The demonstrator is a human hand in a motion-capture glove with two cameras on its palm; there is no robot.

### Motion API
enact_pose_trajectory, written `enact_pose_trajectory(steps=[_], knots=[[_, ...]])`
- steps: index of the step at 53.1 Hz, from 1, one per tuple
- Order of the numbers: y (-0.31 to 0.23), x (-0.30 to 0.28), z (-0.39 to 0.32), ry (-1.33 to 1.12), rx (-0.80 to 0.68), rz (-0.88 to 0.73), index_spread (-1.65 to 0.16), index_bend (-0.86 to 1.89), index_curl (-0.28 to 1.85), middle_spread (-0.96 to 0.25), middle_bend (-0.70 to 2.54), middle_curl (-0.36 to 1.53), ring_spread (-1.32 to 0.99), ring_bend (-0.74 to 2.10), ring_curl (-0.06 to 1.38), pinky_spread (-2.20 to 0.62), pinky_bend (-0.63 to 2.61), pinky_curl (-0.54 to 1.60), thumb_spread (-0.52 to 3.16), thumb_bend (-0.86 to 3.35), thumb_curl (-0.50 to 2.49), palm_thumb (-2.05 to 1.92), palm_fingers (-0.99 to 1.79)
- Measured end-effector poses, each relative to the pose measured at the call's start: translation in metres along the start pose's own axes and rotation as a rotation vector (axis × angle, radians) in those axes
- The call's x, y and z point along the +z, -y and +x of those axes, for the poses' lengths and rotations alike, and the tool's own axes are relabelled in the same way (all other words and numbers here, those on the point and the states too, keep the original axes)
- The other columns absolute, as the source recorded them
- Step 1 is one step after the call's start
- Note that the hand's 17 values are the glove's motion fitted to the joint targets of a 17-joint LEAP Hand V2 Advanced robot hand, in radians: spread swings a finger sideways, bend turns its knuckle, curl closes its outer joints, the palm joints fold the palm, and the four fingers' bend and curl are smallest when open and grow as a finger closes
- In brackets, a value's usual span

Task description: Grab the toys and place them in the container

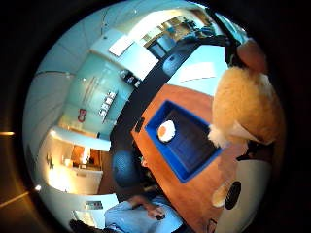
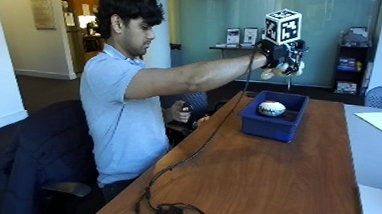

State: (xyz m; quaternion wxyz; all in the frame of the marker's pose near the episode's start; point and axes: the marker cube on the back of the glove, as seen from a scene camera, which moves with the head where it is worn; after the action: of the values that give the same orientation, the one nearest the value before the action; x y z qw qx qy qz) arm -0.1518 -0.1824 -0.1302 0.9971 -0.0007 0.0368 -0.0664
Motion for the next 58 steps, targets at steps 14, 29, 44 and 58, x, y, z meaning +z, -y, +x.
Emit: enact_pose_trajectory(steps=[14,29,44,58], knots=[[0.017,0.062,-0.072,-0.082,-0.109,-0.159,-0.24,0.03,0.11,0.01,0.63,0.67,-0.21,1.34,0.55,-0.33,1.38,0.47,1.19,0.39,0.78,0.74,0.61],[0.004,0.072,-0.053,-0.067,-0.104,-0.227,-0.29,0.21,0.15,-0.02,0.43,0.58,-0.15,0.87,0.40,-0.13,1.25,0.42,1.37,0.05,0.50,0.12,-0.17],[-0.016,0.065,-0.006,-0.079,-0.029,-0.219,-0.31,0.17,0.21,-0.02,0.31,0.50,-0.12,0.69,0.30,0.01,1.05,0.33,1.42,-0.01,0.40,0.04,-0.08],[-0.034,0.057,0.026,-0.077,0.008,-0.210,-0.31,0.15,0.23,-0.02,0.25,0.46,-0.10,0.61,0.27,0.05,0.99,0.31,1.43,-0.01,0.36,0.02,-0.05]])
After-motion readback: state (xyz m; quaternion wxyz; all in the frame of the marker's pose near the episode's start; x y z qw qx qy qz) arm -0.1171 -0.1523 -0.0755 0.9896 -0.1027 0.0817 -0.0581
